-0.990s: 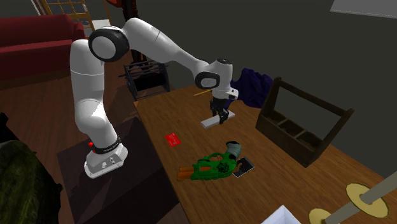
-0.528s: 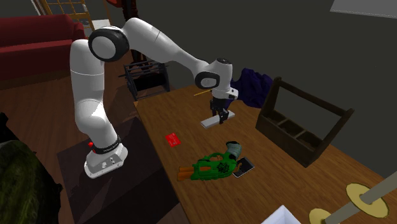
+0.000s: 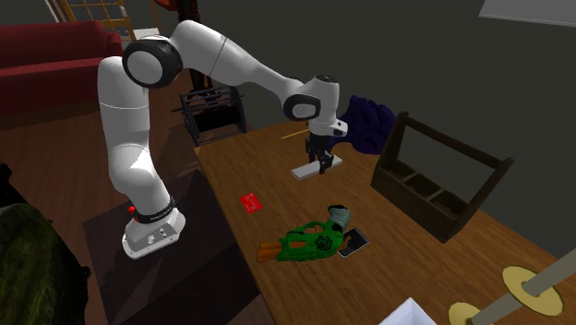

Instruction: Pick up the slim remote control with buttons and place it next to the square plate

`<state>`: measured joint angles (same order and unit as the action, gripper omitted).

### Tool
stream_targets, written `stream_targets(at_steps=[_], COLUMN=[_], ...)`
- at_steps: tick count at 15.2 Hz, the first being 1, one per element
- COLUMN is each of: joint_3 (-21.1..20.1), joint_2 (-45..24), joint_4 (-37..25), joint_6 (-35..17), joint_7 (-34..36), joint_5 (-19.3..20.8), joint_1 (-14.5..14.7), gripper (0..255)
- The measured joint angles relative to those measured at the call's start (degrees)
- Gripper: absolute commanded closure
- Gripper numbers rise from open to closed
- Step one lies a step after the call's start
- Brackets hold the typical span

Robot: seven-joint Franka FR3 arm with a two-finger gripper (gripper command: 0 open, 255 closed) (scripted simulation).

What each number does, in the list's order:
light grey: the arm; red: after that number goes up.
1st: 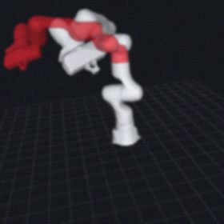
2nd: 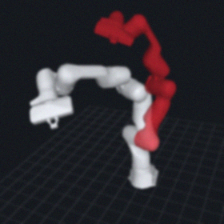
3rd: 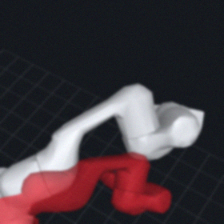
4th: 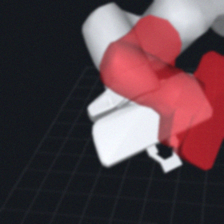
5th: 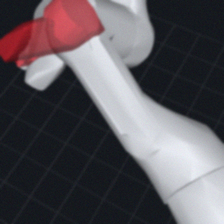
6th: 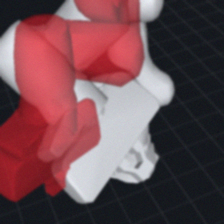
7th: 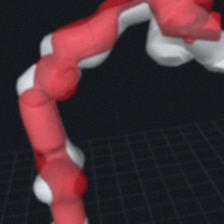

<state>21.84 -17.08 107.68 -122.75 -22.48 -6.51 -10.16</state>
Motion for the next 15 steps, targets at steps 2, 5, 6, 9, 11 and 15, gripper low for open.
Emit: stream_targets(at_steps=[2,5,6,9,11,15], joint_3=[0.1,0.3,0.4,0.5,0.5,2.1], joint_2=[0.7,1.8,2.0,2.6,3.0,5.1], joint_4=[-0.7,-1.6,-2.0,-3.6,-4.2,-2.3], joint_6=[1.3,3.2,3.9,6.1,7.2,7.1], joint_7=[0.2,0.6,0.7,0.8,0.9,-2.5], joint_5=[0.3,0.9,1.0,1.4,1.6,2.1], joint_1=[0.1,0.2,0.3,0.3,0.3,-1.7], gripper=[255,255,255,255,255,255])
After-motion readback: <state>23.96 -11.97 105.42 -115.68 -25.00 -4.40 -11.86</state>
